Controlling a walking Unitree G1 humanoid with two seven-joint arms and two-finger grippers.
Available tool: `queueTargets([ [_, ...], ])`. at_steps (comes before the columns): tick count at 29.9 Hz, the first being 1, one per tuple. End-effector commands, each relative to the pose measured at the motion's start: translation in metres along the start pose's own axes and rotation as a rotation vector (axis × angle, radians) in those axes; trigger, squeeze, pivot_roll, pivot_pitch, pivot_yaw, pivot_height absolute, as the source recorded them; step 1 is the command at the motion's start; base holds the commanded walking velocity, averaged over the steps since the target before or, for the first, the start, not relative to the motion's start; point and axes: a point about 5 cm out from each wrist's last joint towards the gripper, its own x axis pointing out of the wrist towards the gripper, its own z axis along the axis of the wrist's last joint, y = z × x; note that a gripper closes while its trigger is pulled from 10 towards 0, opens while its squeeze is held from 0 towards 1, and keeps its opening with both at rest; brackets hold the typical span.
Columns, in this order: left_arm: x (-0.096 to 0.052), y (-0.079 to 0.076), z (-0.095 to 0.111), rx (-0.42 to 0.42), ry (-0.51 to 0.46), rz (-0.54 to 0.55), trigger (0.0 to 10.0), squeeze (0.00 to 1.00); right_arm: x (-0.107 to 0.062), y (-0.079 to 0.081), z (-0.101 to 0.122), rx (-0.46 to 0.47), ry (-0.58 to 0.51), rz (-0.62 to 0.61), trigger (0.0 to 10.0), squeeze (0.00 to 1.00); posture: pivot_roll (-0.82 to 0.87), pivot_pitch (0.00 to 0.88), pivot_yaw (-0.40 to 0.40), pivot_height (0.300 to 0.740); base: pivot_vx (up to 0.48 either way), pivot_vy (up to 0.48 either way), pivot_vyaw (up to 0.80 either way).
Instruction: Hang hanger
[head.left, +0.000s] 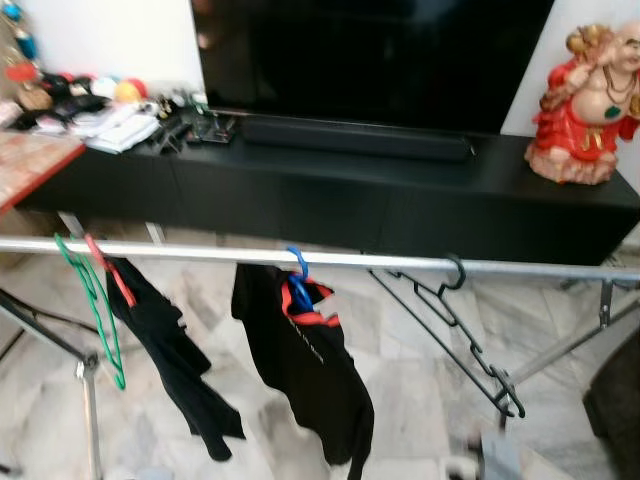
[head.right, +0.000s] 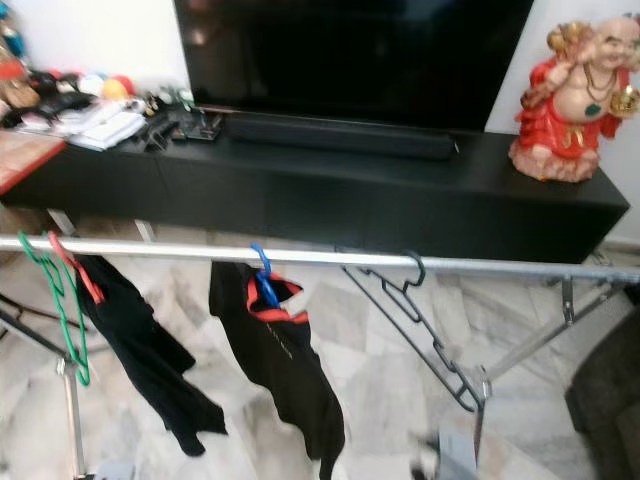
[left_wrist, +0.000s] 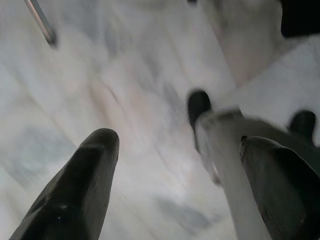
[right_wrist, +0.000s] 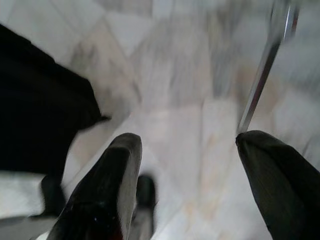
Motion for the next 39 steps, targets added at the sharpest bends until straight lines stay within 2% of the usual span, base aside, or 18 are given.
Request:
queueTargets([
  [1, -0.001, 0.005, -0.004, -0.016, 0.009, 0.025, 10.0, 0.00, -0.002, -0.001, -0.019, 0.000, 0.067, 0.000, 10.0, 0.00, 0.05, 0.210, -0.062, 0.740, 0.000, 0.000, 0.00],
  [6, -0.001, 0.005, -0.003, -0.021, 0.002, 0.025, 10.0, 0.00, -0.002, -0.001, -0.018, 0.005, 0.066, -0.004, 10.0, 0.00, 0.05, 0.211, -0.064, 0.740, 0.000, 0.000, 0.00],
  [12, -0.001, 0.010, 0.008, 0.000, -0.076, 0.055, 10.0, 0.00, -0.002, 0.000, -0.019, 0.049, 0.070, -0.030, 10.0, 0.00, 0.06, 0.202, -0.037, 0.740, 0.000, 0.000, 0.00],
  [17, 0.001, 0.013, 0.022, 0.011, -0.114, 0.046, 10.0, 0.00, -0.001, 0.005, -0.022, 0.089, 0.076, -0.041, 10.0, 0.00, 0.05, 0.134, -0.017, 0.740, 0.000, 0.000, 0.00],
  [23, 0.005, 0.003, 0.047, 0.040, -0.139, 0.018, 10.0, 0.00, 0.001, 0.012, -0.012, 0.115, 0.045, -0.038, 10.0, 0.00, 0.02, 0.033, -0.005, 0.740, 0.000, 0.000, 0.00],
  [27, 0.006, -0.001, 0.056, 0.037, -0.155, 0.009, 10.0, 0.00, 0.002, 0.014, -0.005, 0.119, 0.026, -0.033, 10.0, 0.00, 0.02, 0.007, -0.006, 0.740, 0.000, 0.000, 0.00],
  [33, 0.007, -0.007, 0.059, 0.037, -0.159, 0.002, 10.0, 0.00, 0.003, 0.015, 0.004, 0.135, -0.001, -0.031, 10.0, 0.00, 0.01, 0.000, -0.018, 0.740, 0.000, 0.000, 0.00],
  [38, 0.006, -0.009, 0.049, 0.023, -0.134, 0.002, 10.0, 0.00, 0.003, 0.013, 0.005, 0.121, 0.003, -0.030, 10.0, 0.00, 0.02, 0.002, -0.026, 0.740, 0.000, 0.000, 0.00],
  [39, 0.006, -0.010, 0.041, 0.019, -0.118, 0.002, 10.0, 0.00, 0.003, 0.012, 0.003, 0.131, 0.009, -0.032, 10.0, 0.00, 0.03, 0.033, -0.034, 0.740, 0.000, 0.000, 0.00],
])
